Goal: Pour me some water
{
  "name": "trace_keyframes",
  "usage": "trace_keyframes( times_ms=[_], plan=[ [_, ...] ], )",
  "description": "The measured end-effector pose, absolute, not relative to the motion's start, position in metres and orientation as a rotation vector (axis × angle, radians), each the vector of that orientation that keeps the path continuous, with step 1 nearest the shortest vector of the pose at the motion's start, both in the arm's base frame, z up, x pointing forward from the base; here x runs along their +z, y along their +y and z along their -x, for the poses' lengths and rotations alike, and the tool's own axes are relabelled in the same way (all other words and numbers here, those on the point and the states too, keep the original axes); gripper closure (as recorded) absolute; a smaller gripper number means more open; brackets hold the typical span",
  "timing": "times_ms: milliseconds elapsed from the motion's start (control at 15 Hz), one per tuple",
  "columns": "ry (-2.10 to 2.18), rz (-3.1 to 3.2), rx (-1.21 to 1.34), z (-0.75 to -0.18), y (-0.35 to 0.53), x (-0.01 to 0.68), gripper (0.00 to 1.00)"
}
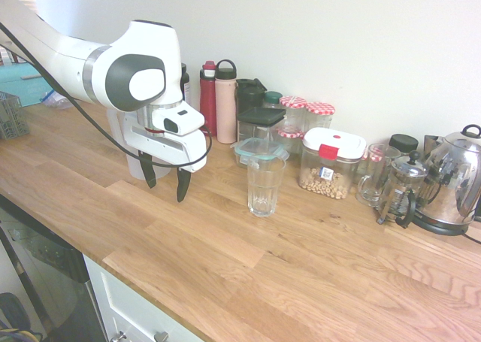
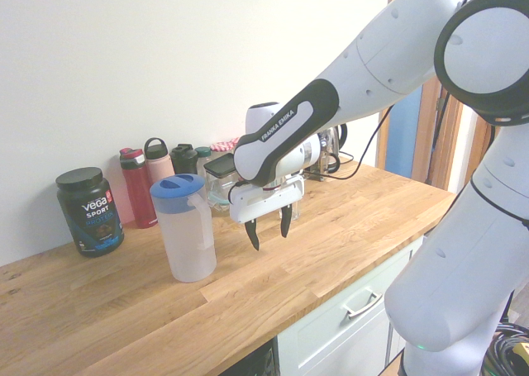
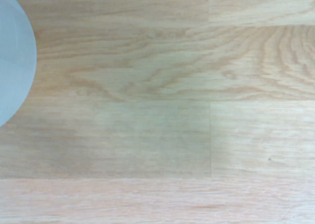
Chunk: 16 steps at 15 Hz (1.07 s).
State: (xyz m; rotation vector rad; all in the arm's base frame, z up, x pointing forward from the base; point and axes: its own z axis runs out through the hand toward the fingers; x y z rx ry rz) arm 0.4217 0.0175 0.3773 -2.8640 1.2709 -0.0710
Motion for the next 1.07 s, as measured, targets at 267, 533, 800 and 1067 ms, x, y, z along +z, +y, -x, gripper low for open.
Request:
trace_keyframes(
  times_ms=[267, 533, 800, 1067],
  plan=[
    [1.238, 2.856, -0.107, -0.419, 0.021, 0.392, 0.00],
    [1.123, 2.858, -0.228, -0.387, 0.058, 0.459, 0.00],
    [0.969, 2.831, -0.398, -0.358, 0.114, 0.501, 0.00],
    [0.920, 2.810, -0.555, -0.357, 0.151, 0.502, 0.00]
  ],
)
